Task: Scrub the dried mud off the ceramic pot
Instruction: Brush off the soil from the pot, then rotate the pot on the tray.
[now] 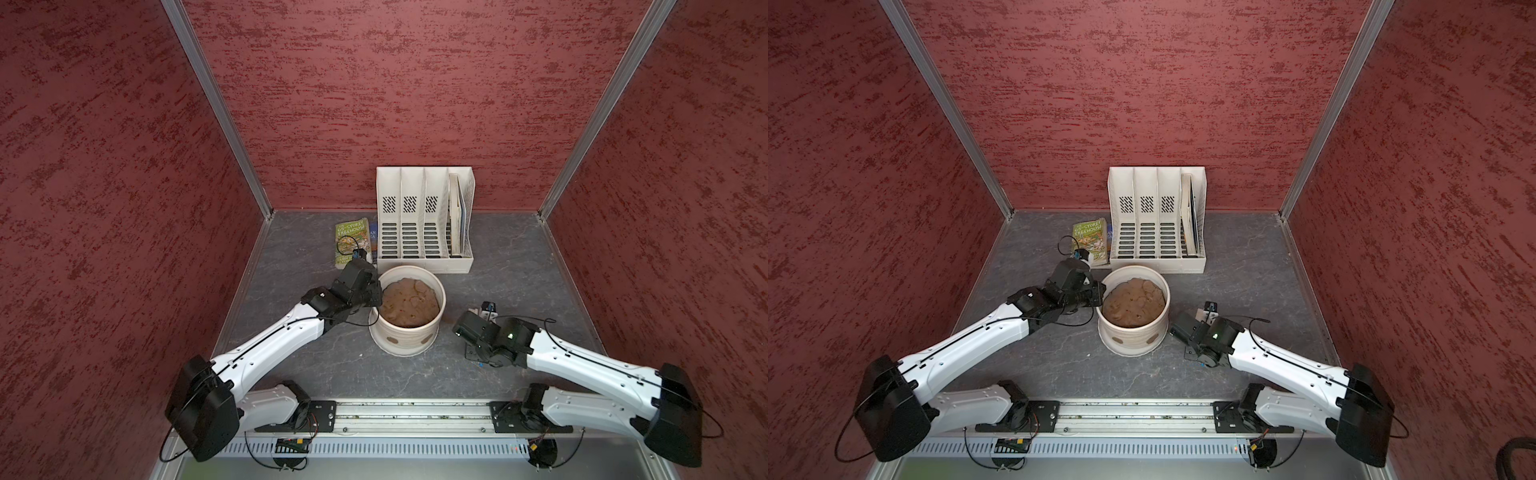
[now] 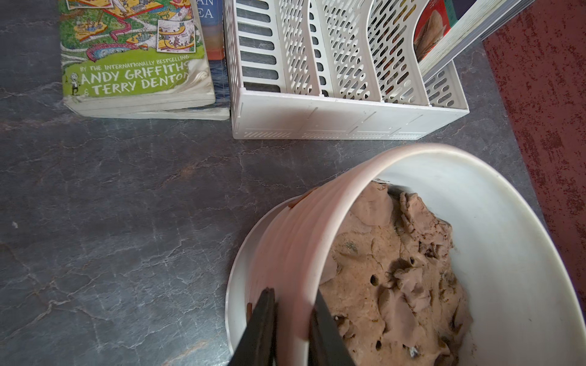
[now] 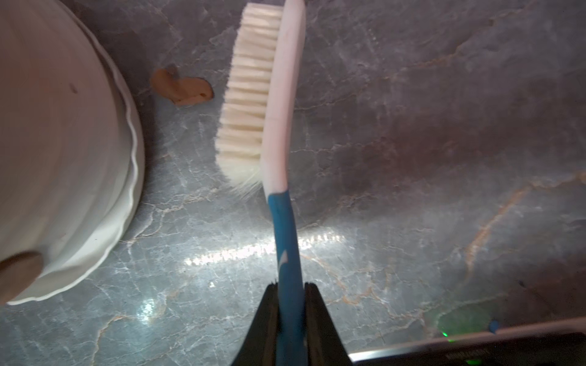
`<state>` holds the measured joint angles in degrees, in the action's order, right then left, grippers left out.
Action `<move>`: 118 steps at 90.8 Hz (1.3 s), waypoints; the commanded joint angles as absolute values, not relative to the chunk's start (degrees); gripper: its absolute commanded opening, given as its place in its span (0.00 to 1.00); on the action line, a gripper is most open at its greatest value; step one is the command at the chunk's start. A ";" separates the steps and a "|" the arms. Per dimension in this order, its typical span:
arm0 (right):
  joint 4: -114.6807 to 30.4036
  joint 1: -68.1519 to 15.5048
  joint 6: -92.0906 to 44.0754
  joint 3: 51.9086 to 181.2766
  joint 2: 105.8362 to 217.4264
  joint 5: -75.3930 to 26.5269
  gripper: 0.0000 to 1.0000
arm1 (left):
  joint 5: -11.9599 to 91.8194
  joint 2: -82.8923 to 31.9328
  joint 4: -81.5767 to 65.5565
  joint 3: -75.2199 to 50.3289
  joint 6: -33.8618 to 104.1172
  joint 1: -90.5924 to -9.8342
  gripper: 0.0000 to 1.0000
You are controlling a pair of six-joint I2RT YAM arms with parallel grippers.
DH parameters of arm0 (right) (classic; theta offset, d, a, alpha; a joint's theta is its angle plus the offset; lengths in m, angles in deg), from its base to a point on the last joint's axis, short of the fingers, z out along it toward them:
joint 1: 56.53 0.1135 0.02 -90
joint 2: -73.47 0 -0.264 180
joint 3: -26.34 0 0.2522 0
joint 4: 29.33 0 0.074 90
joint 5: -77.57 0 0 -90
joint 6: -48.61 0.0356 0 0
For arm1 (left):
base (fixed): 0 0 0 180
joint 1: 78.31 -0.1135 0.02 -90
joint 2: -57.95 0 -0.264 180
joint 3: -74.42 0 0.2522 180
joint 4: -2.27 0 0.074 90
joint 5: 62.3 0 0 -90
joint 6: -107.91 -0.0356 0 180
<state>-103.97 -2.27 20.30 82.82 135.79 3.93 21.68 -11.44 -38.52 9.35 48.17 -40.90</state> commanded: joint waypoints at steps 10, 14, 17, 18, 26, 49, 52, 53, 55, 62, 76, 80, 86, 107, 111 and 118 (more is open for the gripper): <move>-106.85 -0.08 18.33 86.75 131.75 6.95 0.00 | 22.59 -8.82 -38.70 9.83 51.49 -41.36 0.43; -104.32 1.22 17.05 87.12 130.69 6.72 0.00 | 22.29 -8.85 -38.09 9.46 50.53 -41.90 0.54; -102.79 2.04 16.49 87.23 130.04 6.65 0.00 | 22.30 -9.15 -37.57 9.05 49.77 -42.30 0.61; -102.34 2.29 16.42 87.22 129.83 6.69 0.00 | 22.28 -9.26 -37.41 8.88 49.61 -42.51 0.63; -100.42 3.01 16.68 87.35 129.08 7.29 0.00 | 24.03 -11.83 -36.96 6.94 48.81 -44.15 0.75; -97.58 5.56 17.72 87.29 130.86 7.08 0.00 | 28.10 -17.29 -33.73 2.50 47.66 -45.53 0.75; -97.33 5.87 17.85 87.23 131.27 7.08 0.00 | 28.31 -18.00 -33.73 1.95 47.40 -45.53 0.73; -97.19 5.96 17.94 87.22 131.41 7.08 0.00 | 28.40 -18.17 -33.68 1.77 47.29 -45.53 0.72; -96.98 6.10 18.00 86.97 131.70 7.10 0.00 | 28.58 -18.76 -33.87 1.29 47.03 -45.53 0.71; -96.31 6.39 18.42 86.42 132.17 7.08 0.00 | 28.65 -20.55 -35.35 -0.27 46.32 -45.45 0.66; -94.82 6.40 19.12 84.76 130.83 6.83 0.00 | 27.35 -21.75 -37.57 -1.19 45.05 -45.09 0.59; -94.59 6.45 19.24 84.47 130.23 6.82 0.00 | 26.91 -21.88 -38.00 -1.16 44.78 -45.09 0.56; -94.55 6.42 19.40 84.31 129.84 6.77 0.00 | 26.44 -21.89 -38.51 -1.08 44.63 -45.08 0.50; -94.69 6.42 19.58 84.56 129.81 6.51 0.00 | 24.93 -20.72 -40.59 -0.39 44.86 -44.72 0.36; -94.69 6.40 19.59 84.60 129.87 6.47 0.00 | 24.43 -20.06 -41.18 -0.18 45.01 -44.62 0.33; -94.68 6.49 19.60 84.91 130.09 6.38 0.00 | 23.30 -18.60 -42.37 0.37 45.48 -44.35 0.29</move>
